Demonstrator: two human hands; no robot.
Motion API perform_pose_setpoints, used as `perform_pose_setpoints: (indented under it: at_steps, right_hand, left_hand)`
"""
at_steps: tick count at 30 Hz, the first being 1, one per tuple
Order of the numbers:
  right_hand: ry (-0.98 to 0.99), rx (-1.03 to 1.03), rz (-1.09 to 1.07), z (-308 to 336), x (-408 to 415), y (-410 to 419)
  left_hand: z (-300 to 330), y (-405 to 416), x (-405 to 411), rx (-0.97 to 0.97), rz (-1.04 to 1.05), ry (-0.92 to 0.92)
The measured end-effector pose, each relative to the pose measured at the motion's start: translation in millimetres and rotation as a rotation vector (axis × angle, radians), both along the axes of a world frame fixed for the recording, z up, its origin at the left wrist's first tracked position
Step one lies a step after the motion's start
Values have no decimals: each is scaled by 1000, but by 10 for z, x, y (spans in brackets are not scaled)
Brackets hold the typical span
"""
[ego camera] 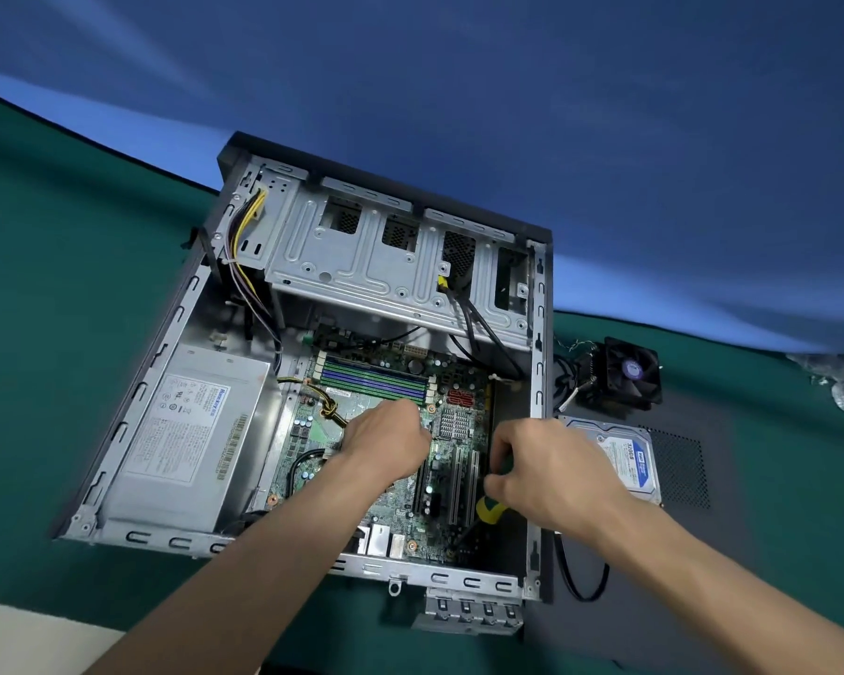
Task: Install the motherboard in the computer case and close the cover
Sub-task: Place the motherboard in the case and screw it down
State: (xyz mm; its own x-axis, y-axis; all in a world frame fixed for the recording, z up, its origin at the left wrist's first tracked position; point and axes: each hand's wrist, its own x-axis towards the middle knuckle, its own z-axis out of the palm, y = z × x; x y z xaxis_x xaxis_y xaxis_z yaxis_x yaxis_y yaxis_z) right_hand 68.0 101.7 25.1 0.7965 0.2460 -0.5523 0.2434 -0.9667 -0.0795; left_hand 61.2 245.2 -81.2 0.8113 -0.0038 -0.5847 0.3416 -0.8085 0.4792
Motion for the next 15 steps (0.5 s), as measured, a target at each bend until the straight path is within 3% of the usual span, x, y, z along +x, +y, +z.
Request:
perform_pose_setpoints:
  at_steps: [4, 9, 11, 15]
  right_hand:
    - [37, -8, -3, 23, 4, 18]
    - [297, 38, -18, 114, 70, 59]
    - [268, 46, 12, 135, 59, 88]
    - [33, -82, 149, 98, -34, 136]
  left_hand:
    - [3, 0, 7, 11, 6, -9]
    - [-2, 0, 8, 2, 12, -8]
    - [1, 3, 12, 6, 21, -10]
    - [15, 11, 19, 5, 16, 2]
